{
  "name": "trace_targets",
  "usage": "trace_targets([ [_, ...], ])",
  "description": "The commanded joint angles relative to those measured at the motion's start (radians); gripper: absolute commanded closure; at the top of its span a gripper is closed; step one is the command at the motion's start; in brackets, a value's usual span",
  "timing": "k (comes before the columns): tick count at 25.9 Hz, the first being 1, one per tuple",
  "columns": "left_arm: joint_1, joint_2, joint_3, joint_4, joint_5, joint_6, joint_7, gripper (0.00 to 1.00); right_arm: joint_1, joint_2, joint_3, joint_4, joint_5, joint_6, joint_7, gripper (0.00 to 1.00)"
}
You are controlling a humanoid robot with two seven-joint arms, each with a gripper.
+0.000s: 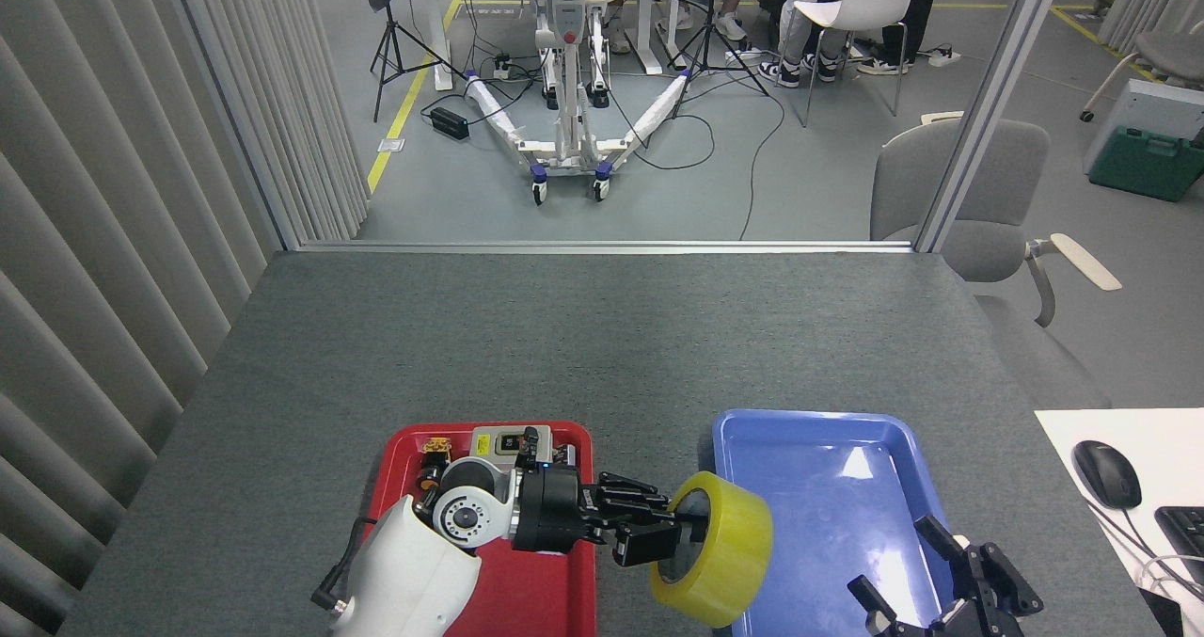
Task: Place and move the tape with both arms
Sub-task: 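Lift the tape roll and carry it toward the blue tray, then lower the tape roll into the blue tray and release it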
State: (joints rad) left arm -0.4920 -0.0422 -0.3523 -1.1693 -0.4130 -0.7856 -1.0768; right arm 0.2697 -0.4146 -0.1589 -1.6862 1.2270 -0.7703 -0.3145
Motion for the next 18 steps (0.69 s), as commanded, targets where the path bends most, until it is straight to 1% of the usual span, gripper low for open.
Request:
trace_targets([
  [1, 0.007, -0.007, -0.007, -0.001, 0.002, 0.0, -0.002, 1.0, 0.005, -0.004, 0.032, -0.006, 0.0, -0.015, 0.014, 0.0],
  [9, 0.013, -0.034, -0.027, -0.003, 0.002, 0.0, 0.005, 1.0, 0.016, 0.01, 0.16, -0.052, 0.005, -0.015, 0.089, 0.0],
  [14, 0.013, -0.038, -0.036, -0.006, 0.002, 0.0, 0.028, 1.0, 0.06, 0.017, 0.19, -0.104, 0.008, -0.015, 0.091, 0.0],
  [18, 0.02, -0.041, -0.037, -0.01, 0.003, 0.0, 0.029, 1.0, 0.075, 0.03, 0.214, -0.109, 0.008, -0.015, 0.115, 0.0],
])
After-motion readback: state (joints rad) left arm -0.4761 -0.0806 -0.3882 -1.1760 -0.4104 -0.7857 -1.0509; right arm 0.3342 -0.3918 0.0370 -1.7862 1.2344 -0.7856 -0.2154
